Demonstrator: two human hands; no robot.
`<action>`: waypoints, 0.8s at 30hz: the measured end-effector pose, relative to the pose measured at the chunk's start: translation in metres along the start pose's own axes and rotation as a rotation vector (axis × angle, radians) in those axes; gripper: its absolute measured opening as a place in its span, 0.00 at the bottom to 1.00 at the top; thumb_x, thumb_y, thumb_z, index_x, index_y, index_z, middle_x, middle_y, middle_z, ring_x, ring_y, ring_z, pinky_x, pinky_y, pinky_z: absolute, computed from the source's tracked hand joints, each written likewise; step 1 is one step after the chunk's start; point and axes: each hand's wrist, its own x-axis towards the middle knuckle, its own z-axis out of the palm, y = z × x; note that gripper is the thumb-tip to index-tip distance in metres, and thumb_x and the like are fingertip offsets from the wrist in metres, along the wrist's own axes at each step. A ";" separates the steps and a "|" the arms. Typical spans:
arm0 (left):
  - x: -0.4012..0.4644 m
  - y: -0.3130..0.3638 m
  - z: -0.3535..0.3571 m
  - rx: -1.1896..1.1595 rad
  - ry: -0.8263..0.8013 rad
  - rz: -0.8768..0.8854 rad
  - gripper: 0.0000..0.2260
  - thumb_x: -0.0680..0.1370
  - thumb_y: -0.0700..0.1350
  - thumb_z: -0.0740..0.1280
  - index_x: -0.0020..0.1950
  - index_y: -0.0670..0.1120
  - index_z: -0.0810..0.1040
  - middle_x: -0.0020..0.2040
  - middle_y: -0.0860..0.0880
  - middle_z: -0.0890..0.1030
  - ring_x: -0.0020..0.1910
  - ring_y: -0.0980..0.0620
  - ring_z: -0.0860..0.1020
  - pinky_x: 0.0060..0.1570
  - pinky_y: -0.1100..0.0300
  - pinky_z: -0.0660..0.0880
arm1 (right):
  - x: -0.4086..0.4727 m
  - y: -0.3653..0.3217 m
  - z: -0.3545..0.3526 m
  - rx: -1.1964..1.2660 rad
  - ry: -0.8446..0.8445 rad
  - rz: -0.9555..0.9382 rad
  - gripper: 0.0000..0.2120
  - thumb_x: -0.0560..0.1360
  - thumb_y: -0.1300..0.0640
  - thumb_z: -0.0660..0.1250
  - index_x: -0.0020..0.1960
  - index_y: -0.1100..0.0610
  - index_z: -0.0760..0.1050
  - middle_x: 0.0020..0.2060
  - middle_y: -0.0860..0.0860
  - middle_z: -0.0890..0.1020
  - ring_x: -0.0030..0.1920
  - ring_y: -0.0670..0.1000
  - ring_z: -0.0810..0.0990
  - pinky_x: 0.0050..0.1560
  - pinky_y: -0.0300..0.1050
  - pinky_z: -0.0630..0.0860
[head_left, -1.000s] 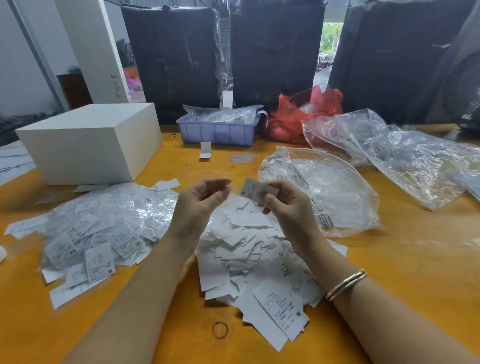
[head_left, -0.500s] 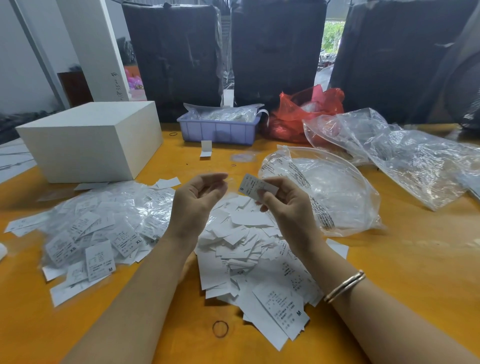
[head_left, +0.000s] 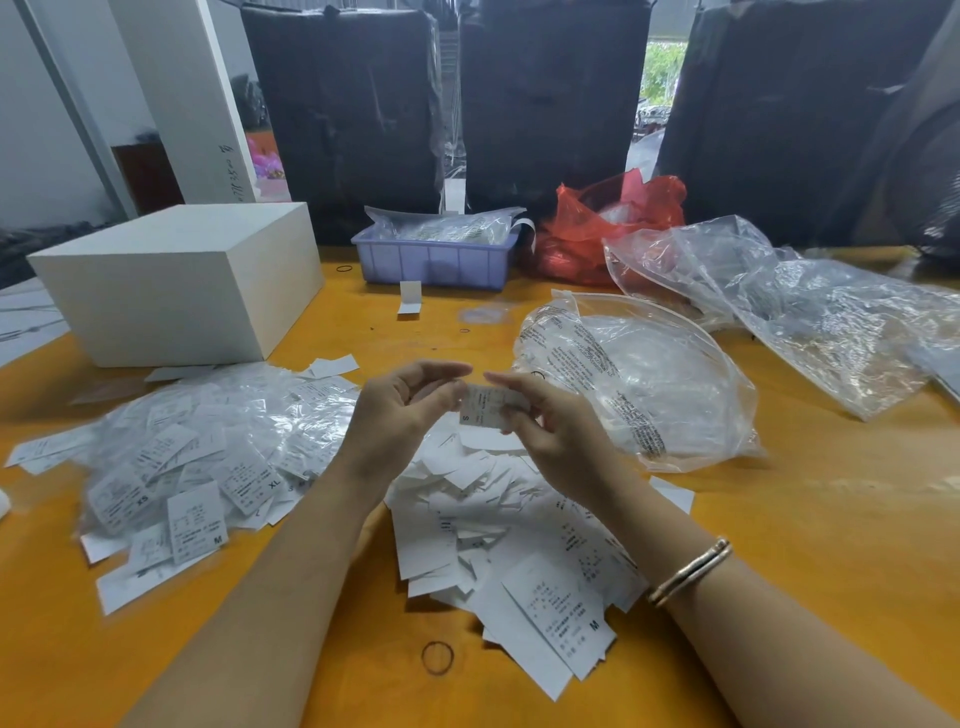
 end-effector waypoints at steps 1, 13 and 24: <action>0.000 0.001 0.000 0.012 -0.024 -0.003 0.07 0.75 0.38 0.68 0.49 0.49 0.81 0.40 0.56 0.84 0.44 0.62 0.81 0.41 0.72 0.74 | 0.000 0.001 0.000 -0.055 -0.035 -0.023 0.20 0.76 0.68 0.61 0.67 0.59 0.71 0.44 0.50 0.78 0.36 0.43 0.74 0.36 0.34 0.71; 0.000 -0.003 0.002 0.118 -0.022 0.025 0.09 0.73 0.38 0.71 0.48 0.52 0.80 0.39 0.56 0.83 0.42 0.61 0.81 0.39 0.69 0.76 | 0.004 0.003 -0.002 0.323 0.056 0.258 0.03 0.76 0.66 0.63 0.49 0.61 0.74 0.38 0.53 0.80 0.32 0.43 0.77 0.36 0.35 0.74; -0.003 -0.002 0.003 0.094 -0.060 -0.028 0.08 0.74 0.38 0.70 0.50 0.48 0.81 0.39 0.52 0.84 0.39 0.58 0.82 0.37 0.70 0.75 | -0.002 -0.002 0.012 0.214 0.052 0.195 0.04 0.76 0.60 0.66 0.47 0.58 0.79 0.38 0.54 0.83 0.36 0.47 0.80 0.41 0.43 0.77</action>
